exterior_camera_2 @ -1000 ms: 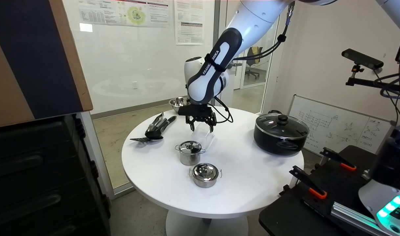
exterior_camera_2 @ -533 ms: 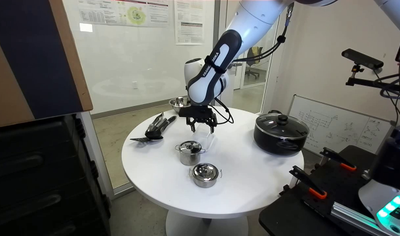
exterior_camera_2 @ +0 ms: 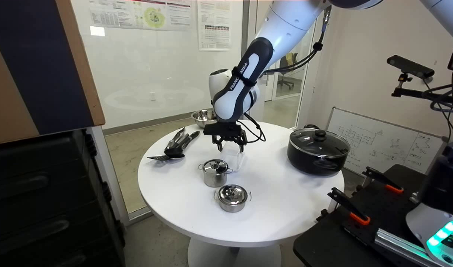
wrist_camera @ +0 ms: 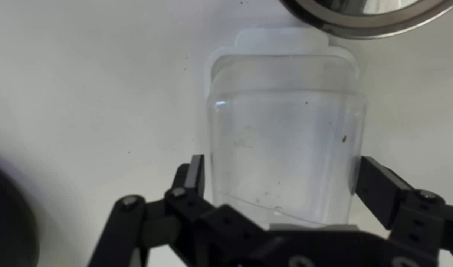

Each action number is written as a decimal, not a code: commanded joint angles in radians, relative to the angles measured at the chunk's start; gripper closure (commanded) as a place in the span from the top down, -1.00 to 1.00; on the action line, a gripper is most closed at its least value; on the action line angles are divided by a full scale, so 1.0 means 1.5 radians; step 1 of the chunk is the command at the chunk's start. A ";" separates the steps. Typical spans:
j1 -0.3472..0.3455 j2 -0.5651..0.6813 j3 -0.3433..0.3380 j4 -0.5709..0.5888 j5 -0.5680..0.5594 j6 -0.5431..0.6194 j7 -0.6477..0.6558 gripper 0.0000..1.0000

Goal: Put the clear box on the table

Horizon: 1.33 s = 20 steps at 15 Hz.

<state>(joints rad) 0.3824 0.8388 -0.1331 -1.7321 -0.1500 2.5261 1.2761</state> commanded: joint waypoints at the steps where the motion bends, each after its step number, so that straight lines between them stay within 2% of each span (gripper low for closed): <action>1: 0.014 0.005 -0.015 0.006 -0.007 0.007 0.024 0.47; 2: 0.014 0.004 -0.015 0.005 -0.007 0.007 0.024 0.33; 3: 0.014 -0.001 -0.016 0.002 -0.008 0.011 0.025 0.30; 8: 0.010 -0.014 -0.013 -0.010 -0.005 0.024 0.016 0.28; 9: -0.015 -0.026 0.016 -0.012 0.013 0.002 -0.023 0.28; 14: -0.008 -0.056 0.010 -0.035 0.006 0.028 -0.020 0.28; 17: -0.010 -0.097 0.019 -0.074 -0.002 0.037 -0.048 0.28; 20: -0.013 -0.149 0.039 -0.144 -0.018 0.045 -0.130 0.28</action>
<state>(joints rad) 0.3766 0.7212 -0.1082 -1.8098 -0.1505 2.5622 1.1883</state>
